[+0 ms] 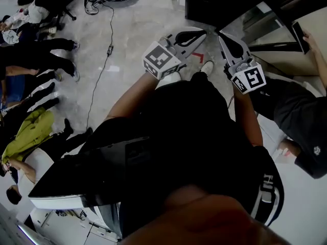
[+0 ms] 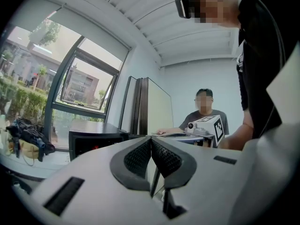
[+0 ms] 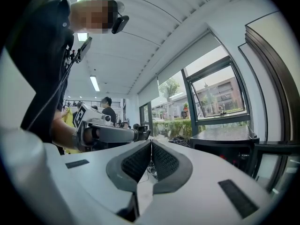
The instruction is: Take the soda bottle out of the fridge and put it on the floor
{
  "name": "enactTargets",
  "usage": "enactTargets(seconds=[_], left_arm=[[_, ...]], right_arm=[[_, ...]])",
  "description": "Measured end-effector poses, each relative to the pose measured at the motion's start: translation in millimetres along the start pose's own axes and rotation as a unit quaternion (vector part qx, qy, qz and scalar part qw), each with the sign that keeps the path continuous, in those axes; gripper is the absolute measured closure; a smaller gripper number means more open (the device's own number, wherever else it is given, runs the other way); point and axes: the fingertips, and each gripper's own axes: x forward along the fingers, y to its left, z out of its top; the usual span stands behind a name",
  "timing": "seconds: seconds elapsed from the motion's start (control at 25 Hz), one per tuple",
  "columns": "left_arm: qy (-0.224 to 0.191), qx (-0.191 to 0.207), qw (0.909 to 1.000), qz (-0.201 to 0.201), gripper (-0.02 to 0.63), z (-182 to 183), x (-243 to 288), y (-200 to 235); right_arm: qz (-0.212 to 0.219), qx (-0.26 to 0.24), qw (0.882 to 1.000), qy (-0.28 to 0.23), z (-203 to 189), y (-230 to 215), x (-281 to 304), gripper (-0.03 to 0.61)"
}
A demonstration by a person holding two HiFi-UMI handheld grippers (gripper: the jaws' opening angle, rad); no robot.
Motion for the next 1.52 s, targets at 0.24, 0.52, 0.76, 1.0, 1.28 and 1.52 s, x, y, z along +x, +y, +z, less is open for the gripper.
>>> enactTargets(seconds=[0.24,0.52,0.76,1.0,1.28,1.52], left_arm=[[0.011,-0.002,0.9995,0.029,0.609,8.6,52.7,27.2],[0.016,0.013,0.9985,0.051,0.609,21.7,106.7,36.9],[0.026,0.029,0.9974,0.061,0.609,22.4,132.3,50.3],[0.048,0.012,0.9957,0.079,0.609,-16.8,148.3,115.8],[0.067,-0.003,0.9938,0.089,0.609,-91.4,180.6,211.0],[0.038,-0.026,0.994,0.1,0.609,-154.2,217.2,277.9]], right_arm=[[0.028,0.001,1.0,0.008,-1.7,-60.6,8.8,0.566],[0.048,-0.009,0.999,0.006,1.0,-118.3,10.6,0.565],[0.041,0.004,0.999,0.007,-6.9,-158.7,25.4,0.565],[0.03,0.017,0.999,0.039,-49.5,-203.1,75.0,0.565],[-0.025,0.024,0.998,0.05,-126.5,-269.9,126.3,0.563],[-0.105,0.038,0.994,0.005,-181.1,-329.3,160.4,0.535]])
